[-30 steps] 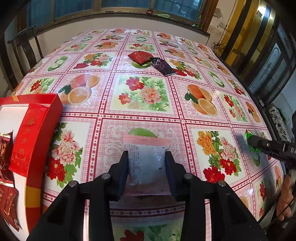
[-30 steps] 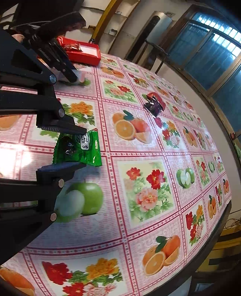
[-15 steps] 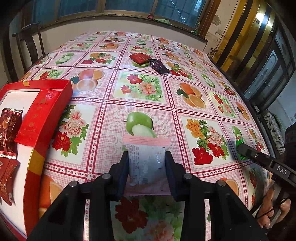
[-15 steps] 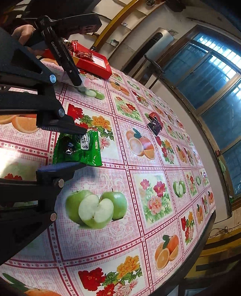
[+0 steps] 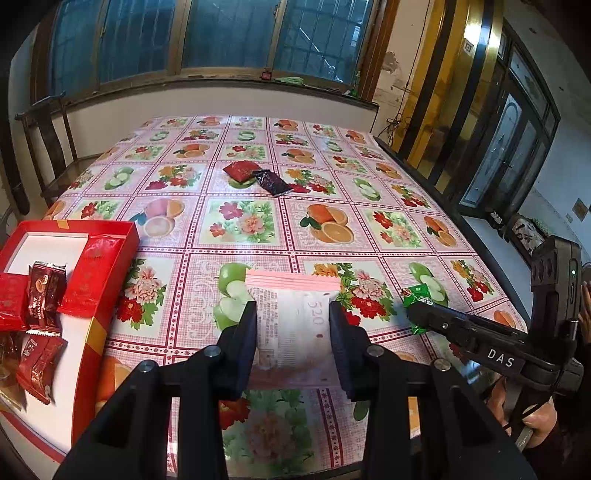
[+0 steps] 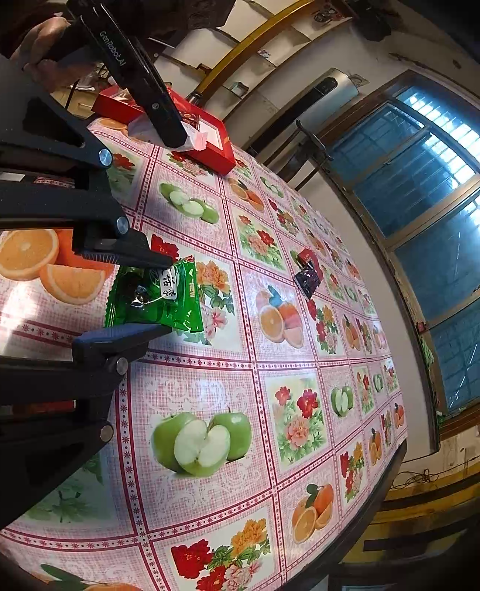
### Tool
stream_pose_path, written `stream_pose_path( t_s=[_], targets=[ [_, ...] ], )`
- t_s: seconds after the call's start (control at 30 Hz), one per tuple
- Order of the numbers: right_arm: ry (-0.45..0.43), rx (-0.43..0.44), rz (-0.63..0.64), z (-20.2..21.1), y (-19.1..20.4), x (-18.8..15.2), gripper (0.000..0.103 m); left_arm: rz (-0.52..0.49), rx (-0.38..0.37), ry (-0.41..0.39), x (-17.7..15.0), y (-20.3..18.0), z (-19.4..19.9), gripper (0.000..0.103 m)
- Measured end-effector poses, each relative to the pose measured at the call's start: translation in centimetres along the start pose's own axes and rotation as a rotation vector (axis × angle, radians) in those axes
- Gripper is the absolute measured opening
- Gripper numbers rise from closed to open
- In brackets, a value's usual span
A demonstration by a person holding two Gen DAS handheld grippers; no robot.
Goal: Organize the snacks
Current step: 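Lift and carry the white packet and green packet over the white box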
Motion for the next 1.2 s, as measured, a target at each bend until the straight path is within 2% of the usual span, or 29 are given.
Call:
stream_pose_path(
  t_s=[0.33, 0.63, 1.2],
  targets=[
    [-0.092, -0.012, 0.076, 2.4, 3.3, 0.7, 0.03, -0.046, -0.043, -0.062, -0.1, -2.0, 3.4, 0.036],
    [-0.094, 0.01, 0.135, 2.4, 6.8, 0.3, 0.03, -0.06, -0.018, -0.154, 0.7, -1.2, 7.2, 0.036],
    [-0.127, 0.068, 0.237, 2.8, 13.3, -0.4, 0.03, -0.083, 0.034, -0.245, 0.3, 0.8, 12.4, 0.036]
  ],
)
Point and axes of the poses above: each gripper's, at about its wrist camera, not at the fingertips, and z roughly against the way its jaws point, y to its left, x to its top, the point moved 10 cm from there along -z, roughly the way its jaws point, and after that the axes turned 8 degrees about -x, right-handed, at the moved point
